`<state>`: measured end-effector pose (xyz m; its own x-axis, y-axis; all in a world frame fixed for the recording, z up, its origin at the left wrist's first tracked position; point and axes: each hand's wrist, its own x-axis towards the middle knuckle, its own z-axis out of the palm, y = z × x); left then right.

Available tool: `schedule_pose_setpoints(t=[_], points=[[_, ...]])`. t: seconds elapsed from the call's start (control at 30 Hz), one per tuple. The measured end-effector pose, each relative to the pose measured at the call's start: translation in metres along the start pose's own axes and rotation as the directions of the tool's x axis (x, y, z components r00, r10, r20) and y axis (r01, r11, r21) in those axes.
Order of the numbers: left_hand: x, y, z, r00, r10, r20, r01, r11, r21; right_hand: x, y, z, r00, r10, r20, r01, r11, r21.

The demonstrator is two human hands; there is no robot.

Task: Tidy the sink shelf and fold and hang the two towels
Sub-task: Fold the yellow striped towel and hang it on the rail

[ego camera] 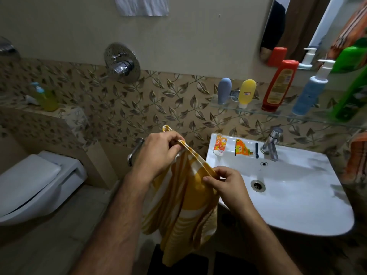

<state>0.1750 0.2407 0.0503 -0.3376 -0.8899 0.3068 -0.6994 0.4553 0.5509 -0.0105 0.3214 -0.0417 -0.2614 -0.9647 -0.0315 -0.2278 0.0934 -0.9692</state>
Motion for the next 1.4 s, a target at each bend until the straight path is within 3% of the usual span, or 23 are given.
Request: schedule_pose_setpoints(t=[0.17,0.4,0.6,0.87,1.03,1.17,1.3,1.4], points=[[0.006,-0.002,-0.002,0.996,-0.027,-0.08,0.027,1.0,0.002,-0.008,0.006,0.007,0.984,-0.179,0.013,0.177,0.952,-0.251],[0.011,-0.013,-0.002,0.984,-0.122,-0.132,0.122,0.993,-0.008,-0.014,0.009,-0.009,0.98,-0.165,0.113,0.196,0.911,-0.362],[0.01,-0.033,0.012,0.964,-0.266,0.022,0.267,0.963,-0.023,-0.012,-0.015,-0.035,0.971,-0.238,0.001,0.215,0.877,-0.43],[-0.003,-0.051,0.038,0.922,-0.345,0.177,0.373,0.915,-0.156,0.0,-0.023,-0.021,0.923,-0.364,-0.125,0.204,0.737,-0.644],[-0.023,-0.049,0.053,0.939,-0.236,0.251,0.323,0.856,-0.404,0.005,-0.019,-0.014,0.929,-0.369,-0.044,0.219,0.639,-0.738],[-0.027,-0.035,0.057,0.903,0.014,0.429,0.254,0.789,-0.56,0.001,-0.018,-0.011,0.918,-0.387,0.086,0.331,0.627,-0.705],[-0.016,-0.026,0.06,0.831,0.145,0.536,0.202,0.82,-0.535,-0.002,-0.02,-0.007,0.89,-0.422,0.175,0.419,0.602,-0.68],[-0.011,-0.022,0.06,0.829,0.092,0.551,0.206,0.867,-0.454,-0.003,-0.019,-0.008,0.896,-0.415,0.157,0.405,0.622,-0.67]])
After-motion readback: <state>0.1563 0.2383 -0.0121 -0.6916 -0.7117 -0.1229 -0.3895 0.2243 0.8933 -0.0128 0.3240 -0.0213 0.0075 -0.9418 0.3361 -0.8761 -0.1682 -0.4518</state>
